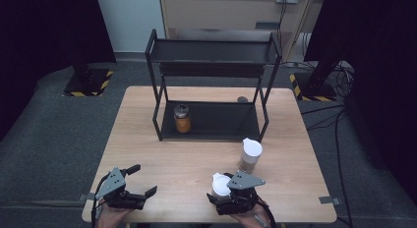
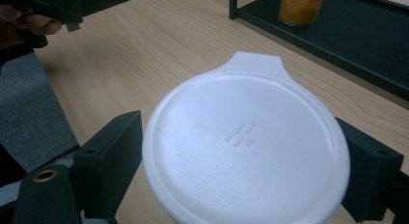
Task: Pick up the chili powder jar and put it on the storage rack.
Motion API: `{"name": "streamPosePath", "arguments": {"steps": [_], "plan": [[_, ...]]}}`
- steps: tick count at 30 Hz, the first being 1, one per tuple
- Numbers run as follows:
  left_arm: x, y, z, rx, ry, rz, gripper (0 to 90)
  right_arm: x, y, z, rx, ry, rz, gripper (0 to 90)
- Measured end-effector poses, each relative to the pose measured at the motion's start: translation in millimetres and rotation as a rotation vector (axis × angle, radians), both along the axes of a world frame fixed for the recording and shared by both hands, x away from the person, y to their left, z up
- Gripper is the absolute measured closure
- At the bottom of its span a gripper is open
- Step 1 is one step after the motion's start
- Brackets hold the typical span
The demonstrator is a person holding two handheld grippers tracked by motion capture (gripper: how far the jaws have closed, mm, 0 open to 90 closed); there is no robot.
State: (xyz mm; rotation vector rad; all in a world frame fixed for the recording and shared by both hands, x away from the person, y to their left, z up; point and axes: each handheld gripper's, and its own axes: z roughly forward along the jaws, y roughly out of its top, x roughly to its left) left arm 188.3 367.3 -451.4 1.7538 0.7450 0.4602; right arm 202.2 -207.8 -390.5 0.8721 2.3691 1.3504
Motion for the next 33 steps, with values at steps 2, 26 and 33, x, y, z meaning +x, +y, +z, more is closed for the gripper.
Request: {"name": "streamPosePath", "arguments": {"steps": [2, 26, 33], "plan": [[-0.1, 0.2, -0.1, -0.001, -0.001, 0.0, 1.3, -1.7, 0.8, -1.2, -0.003, -0.008, -0.005, 19.8], [-0.1, 0.4, 0.0, -0.002, 0.0, -0.002, 1.3, -8.0, 3.8, 0.2, -0.014, -0.056, -0.032, 30.7], [-0.1, 0.3, -0.3, -0.005, 0.0, -0.004, 1.3, 0.5, 7.5, 10.6, -0.007, -0.039, -0.032, 30.7]]}}
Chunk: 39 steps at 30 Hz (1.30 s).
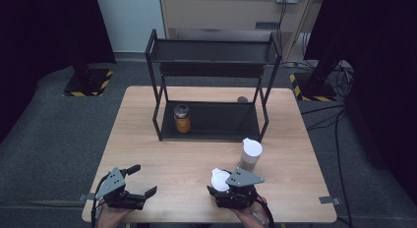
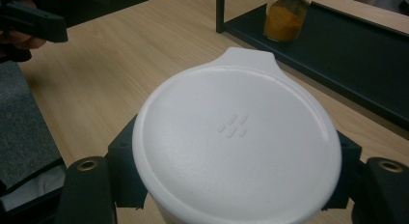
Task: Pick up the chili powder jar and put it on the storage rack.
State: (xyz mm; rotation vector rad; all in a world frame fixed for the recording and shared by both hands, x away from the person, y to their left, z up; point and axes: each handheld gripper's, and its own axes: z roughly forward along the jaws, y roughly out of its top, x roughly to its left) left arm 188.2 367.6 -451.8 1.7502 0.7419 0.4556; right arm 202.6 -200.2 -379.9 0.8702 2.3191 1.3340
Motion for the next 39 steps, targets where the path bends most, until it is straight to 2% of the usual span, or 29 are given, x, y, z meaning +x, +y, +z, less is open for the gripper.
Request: {"name": "streamPosePath", "arguments": {"steps": [6, 17, 27, 39], "plan": [[-0.1, 0.8, -0.6, -0.007, 0.003, 0.005, 1.2, 10.3, 4.0, 8.2, 0.003, 0.017, -0.002, 30.6], [0.6, 1.1, -0.7, -0.007, 0.003, -0.001, 1.2, 35.1, 8.8, 26.8, 0.011, 0.018, -0.013, 30.6], [1.1, 0.6, -0.2, -0.001, 0.003, -0.006, 1.2, 69.3, 20.9, 51.0, -0.005, 0.0, -0.046, 30.6], [1.2, 0.2, -0.6, -0.003, 0.001, -0.008, 1.2, 112.8, 44.0, 79.0, -0.013, -0.03, -0.082, 30.7]]}}
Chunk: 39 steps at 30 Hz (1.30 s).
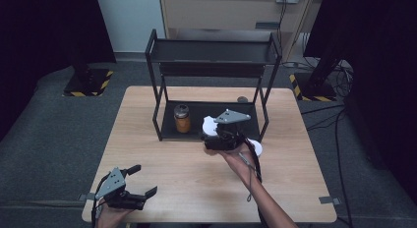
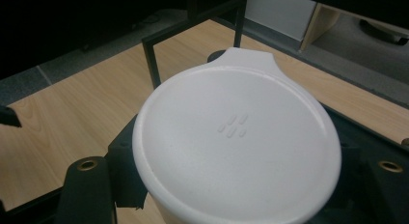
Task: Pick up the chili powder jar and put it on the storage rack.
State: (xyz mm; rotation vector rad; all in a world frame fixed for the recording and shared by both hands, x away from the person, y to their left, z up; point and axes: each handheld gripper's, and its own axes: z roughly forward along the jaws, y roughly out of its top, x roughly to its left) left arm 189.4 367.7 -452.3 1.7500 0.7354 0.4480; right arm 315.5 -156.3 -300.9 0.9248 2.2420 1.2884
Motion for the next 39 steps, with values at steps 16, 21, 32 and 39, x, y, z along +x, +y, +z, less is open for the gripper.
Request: {"name": "streamPosePath", "arguments": {"steps": [16, 21, 32, 39], "plan": [[0.8, -0.9, 0.2, 0.004, -0.001, -0.007, 1.2, 54.5, 31.4, -1.2, 0.006, -0.018, -0.07, 30.7], [0.9, -0.6, -0.1, 0.002, -0.001, -0.009, 1.2, 69.5, 39.4, -6.8, -0.01, -0.018, -0.085, 30.7], [1.6, 0.2, -0.9, -0.002, 0.0, -0.009, 1.3, 93.8, 47.1, -32.6, -0.004, -0.004, -0.144, 30.7], [1.4, 0.3, -0.9, -0.003, 0.0, -0.009, 1.2, 102.5, 50.1, -51.4, 0.005, 0.0, -0.16, 30.7]]}}
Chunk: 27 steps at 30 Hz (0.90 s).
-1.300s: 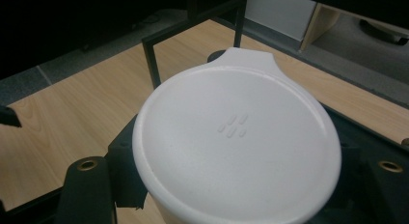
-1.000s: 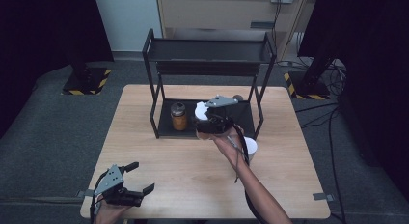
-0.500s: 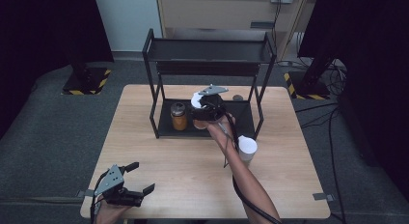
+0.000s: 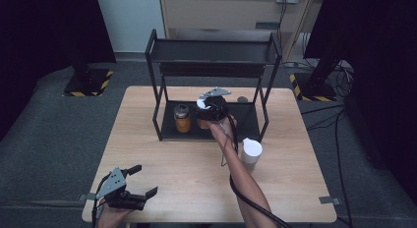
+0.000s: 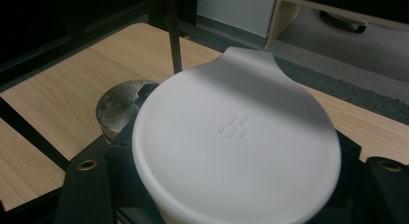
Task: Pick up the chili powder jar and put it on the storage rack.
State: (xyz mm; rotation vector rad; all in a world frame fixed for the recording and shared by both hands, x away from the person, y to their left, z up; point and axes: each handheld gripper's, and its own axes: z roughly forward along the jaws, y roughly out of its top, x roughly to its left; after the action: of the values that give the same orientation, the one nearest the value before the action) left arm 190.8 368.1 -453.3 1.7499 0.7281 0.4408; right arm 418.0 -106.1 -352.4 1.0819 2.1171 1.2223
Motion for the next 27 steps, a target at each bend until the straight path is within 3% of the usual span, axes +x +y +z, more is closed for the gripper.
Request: {"name": "streamPosePath", "arguments": {"steps": [10, 27], "plan": [[0.2, 0.1, -0.1, -0.001, 0.001, -0.001, 1.2, 9.1, 2.3, -17.9, -0.002, 0.015, -0.017, 30.7], [0.8, -0.6, -0.2, 0.002, 0.002, -0.004, 1.3, 16.4, 2.8, -29.5, -0.01, 0.028, -0.018, 30.6]]}}
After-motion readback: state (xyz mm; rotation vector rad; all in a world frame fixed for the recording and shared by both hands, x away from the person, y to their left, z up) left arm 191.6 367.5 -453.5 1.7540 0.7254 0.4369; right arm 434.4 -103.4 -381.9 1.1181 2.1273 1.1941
